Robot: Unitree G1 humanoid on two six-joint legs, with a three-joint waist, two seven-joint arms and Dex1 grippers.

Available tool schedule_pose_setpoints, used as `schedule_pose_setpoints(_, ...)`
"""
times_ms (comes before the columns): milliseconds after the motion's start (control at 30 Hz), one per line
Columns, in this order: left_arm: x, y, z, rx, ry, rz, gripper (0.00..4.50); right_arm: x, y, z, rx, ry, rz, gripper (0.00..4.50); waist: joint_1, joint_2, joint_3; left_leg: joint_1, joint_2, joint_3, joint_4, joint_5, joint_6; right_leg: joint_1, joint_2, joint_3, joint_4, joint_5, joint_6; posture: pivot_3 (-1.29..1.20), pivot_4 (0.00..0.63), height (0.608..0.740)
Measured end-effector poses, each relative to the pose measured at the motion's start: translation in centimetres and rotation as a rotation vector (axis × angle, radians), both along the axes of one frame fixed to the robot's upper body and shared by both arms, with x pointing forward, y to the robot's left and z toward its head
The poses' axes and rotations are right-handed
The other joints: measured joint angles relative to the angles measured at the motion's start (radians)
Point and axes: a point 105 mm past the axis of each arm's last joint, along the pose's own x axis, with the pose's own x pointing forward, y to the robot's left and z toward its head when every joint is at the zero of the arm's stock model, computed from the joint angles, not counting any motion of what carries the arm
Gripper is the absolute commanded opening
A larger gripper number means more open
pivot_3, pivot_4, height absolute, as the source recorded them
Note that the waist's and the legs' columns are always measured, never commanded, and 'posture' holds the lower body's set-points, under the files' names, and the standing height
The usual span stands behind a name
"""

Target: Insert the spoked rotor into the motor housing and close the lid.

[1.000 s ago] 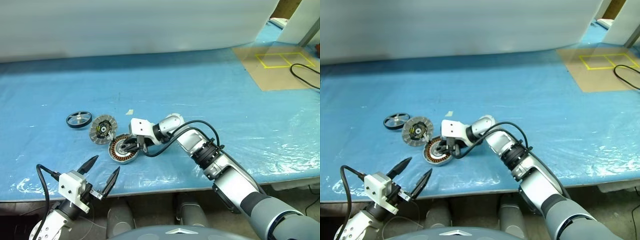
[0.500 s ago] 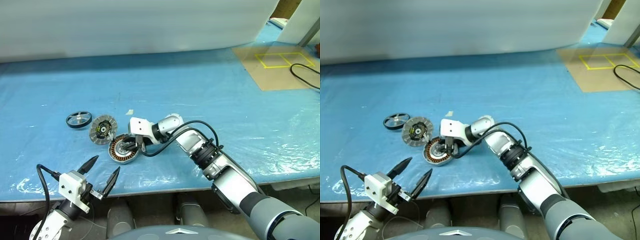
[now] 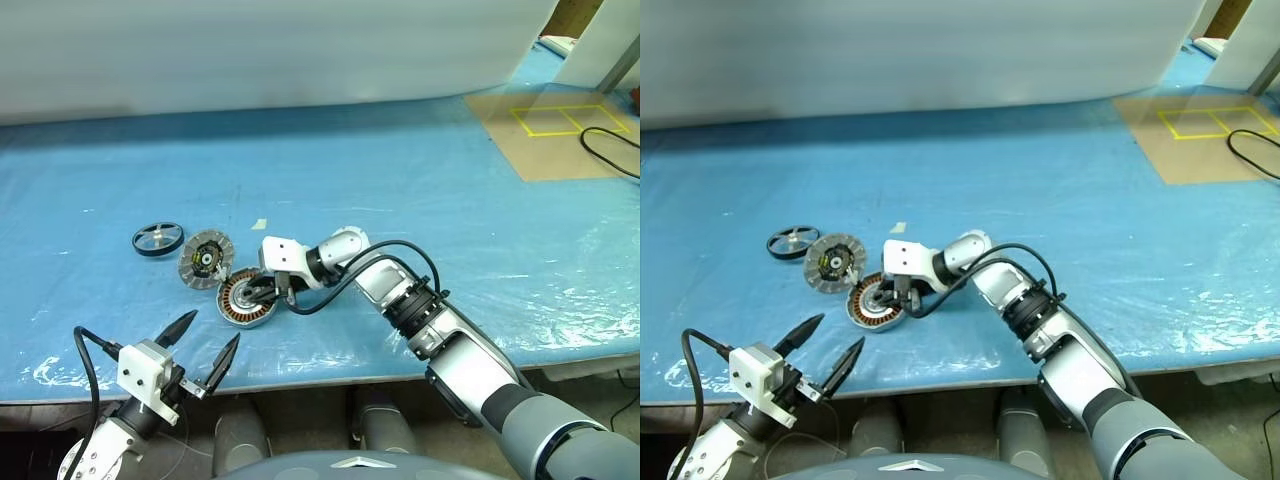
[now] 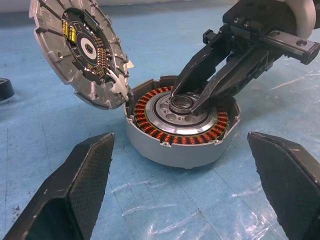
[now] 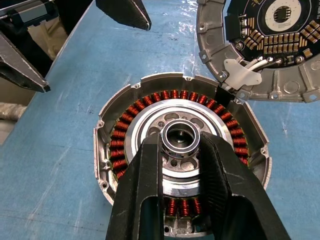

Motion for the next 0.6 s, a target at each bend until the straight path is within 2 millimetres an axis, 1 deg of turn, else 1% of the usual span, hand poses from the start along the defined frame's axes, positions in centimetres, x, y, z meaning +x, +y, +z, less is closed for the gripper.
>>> schedule_pose_setpoints(600, 0.11, -0.07, -0.13, -0.003, 0.003, -0.004, 4.5, 0.12, 0.23, 0.04, 0.01, -0.005, -0.013, 0.66, 0.0, 0.0, 0.0, 0.0, 0.0, 0.0, 0.001, 0.0, 0.0, 0.0, 0.0, 0.0, 0.0, 0.0, 0.0, 0.0, 0.15, 0.74)
